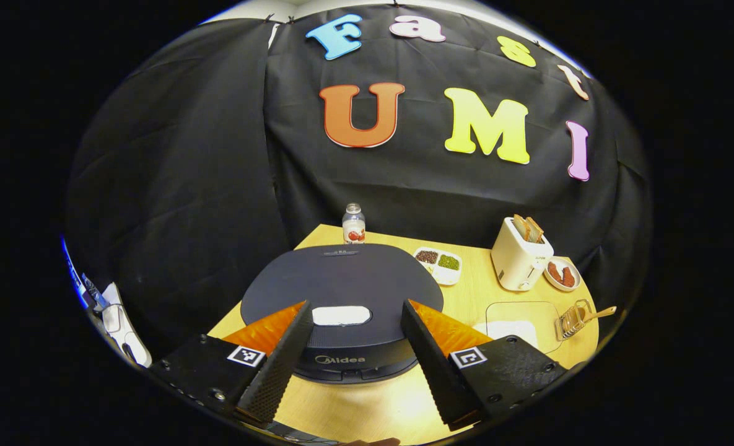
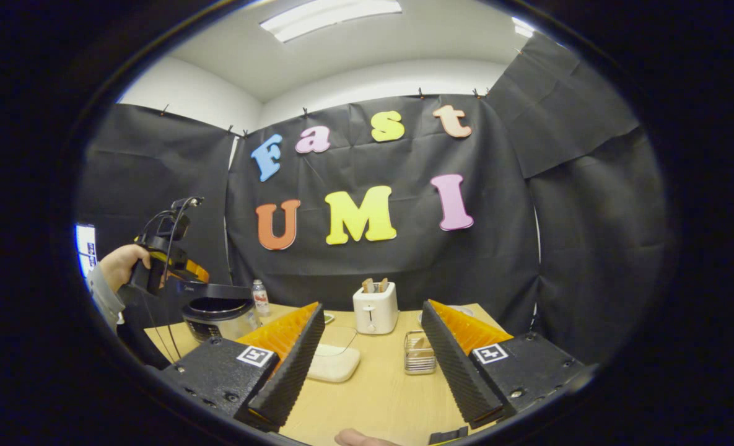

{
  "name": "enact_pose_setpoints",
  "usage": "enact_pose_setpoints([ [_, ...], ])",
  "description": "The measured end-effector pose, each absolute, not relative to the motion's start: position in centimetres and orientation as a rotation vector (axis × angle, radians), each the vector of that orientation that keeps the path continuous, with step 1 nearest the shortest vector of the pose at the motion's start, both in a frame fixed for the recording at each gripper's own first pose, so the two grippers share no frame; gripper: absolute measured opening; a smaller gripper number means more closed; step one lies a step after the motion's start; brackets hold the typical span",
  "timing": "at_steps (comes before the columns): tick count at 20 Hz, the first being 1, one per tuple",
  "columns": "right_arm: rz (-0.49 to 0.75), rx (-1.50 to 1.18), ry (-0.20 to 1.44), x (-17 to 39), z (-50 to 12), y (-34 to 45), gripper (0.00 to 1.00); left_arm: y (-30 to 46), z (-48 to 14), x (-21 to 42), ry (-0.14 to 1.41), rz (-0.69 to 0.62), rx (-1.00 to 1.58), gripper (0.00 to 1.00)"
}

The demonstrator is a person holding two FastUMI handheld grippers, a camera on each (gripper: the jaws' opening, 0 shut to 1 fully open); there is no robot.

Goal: Close the left gripper, press the button to open the rice cooker; take a wooden spoon from the chopstick holder with the right hand, scoop a spoonful of rice and pour it into the rice cooker, then put the wooden spoon back into the chopstick holder.

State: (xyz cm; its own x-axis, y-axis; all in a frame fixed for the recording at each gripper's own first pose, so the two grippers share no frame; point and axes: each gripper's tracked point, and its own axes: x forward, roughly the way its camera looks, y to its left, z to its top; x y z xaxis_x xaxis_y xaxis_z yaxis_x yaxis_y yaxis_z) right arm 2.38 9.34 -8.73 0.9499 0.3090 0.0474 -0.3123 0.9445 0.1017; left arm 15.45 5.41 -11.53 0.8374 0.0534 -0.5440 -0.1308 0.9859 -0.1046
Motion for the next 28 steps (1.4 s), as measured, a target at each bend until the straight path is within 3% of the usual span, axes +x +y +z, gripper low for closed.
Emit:
enact_pose_setpoints([
  [6,0.321,0.110,-0.018,2.9,-9.2,9.6,1.00,4.9,-14.5,14.2,0.567,0.085,-0.125,0.93],
  [7,0.321,0.108,-0.011,2.9,-9.3,9.7,0.94,4.7,-15.3,13.8,0.574,0.080,-0.124,0.93],
  [8,0.324,0.105,-0.005,2.8,-9.6,9.8,1.00,4.7,-15.9,13.6,0.577,0.079,-0.118,0.93],
  [12,0.347,0.092,-0.014,2.3,-9.2,10.6,1.00,5.5,-15.4,13.0,0.487,0.104,-0.117,0.93],
  [13,0.350,0.088,-0.019,2.2,-9.1,10.7,0.94,5.5,-15.5,12.9,0.470,0.111,-0.123,0.93],
  [15,0.353,0.083,-0.017,2.1,-9.2,10.9,0.94,5.5,-15.4,12.8,0.426,0.121,-0.116,0.93],
  [16,0.352,0.088,-0.014,2.1,-9.3,10.9,1.00,5.5,-15.4,12.8,0.404,0.126,-0.109,0.93],
  [28,0.342,0.099,0.025,2.9,-10.6,10.6,1.00,5.5,-15.6,12.9,0.248,0.148,-0.094,0.94],
])
